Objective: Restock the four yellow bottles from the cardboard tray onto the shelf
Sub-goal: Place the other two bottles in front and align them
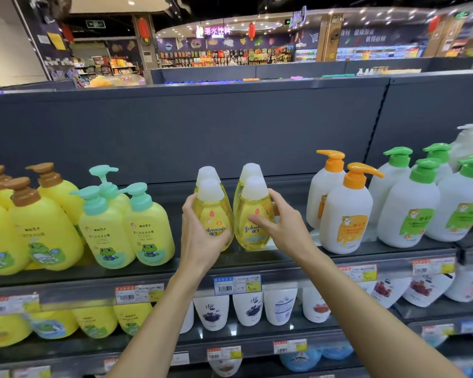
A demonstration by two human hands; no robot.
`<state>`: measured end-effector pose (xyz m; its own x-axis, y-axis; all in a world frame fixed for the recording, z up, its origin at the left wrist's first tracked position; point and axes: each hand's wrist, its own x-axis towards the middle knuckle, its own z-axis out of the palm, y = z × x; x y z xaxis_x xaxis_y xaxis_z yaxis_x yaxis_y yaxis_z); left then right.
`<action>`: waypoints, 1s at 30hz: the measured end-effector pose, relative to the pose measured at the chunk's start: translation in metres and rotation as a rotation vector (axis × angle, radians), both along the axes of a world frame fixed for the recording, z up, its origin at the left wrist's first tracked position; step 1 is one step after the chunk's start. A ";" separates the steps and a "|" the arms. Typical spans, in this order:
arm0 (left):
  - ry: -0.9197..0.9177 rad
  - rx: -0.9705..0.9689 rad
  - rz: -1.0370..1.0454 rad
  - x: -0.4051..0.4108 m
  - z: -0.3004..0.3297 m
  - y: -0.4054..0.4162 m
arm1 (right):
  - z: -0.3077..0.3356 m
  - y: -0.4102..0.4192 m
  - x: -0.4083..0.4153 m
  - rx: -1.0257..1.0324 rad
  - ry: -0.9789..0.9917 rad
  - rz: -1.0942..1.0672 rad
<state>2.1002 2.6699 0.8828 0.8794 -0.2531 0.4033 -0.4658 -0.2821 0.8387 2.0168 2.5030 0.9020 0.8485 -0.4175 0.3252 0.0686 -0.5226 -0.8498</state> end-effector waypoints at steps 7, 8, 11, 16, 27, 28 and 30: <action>0.183 -0.036 -0.054 0.001 -0.004 0.005 | -0.003 -0.001 -0.001 0.006 -0.024 0.013; 0.187 -0.018 -0.060 0.003 -0.004 0.007 | -0.003 -0.002 -0.002 0.004 -0.023 0.013; 0.187 0.033 -0.077 0.005 -0.005 0.014 | -0.003 -0.005 -0.004 0.008 -0.022 0.011; 0.187 0.054 -0.108 0.009 -0.004 0.017 | -0.005 -0.009 -0.004 0.032 -0.024 0.048; 0.132 0.032 -0.102 0.001 -0.004 0.021 | -0.004 -0.016 -0.003 0.020 -0.014 0.109; 0.108 0.041 -0.095 0.000 -0.003 0.022 | -0.004 -0.016 -0.003 0.017 -0.017 0.112; 0.075 0.056 -0.090 -0.002 0.001 0.024 | -0.004 -0.015 -0.004 0.016 -0.026 0.113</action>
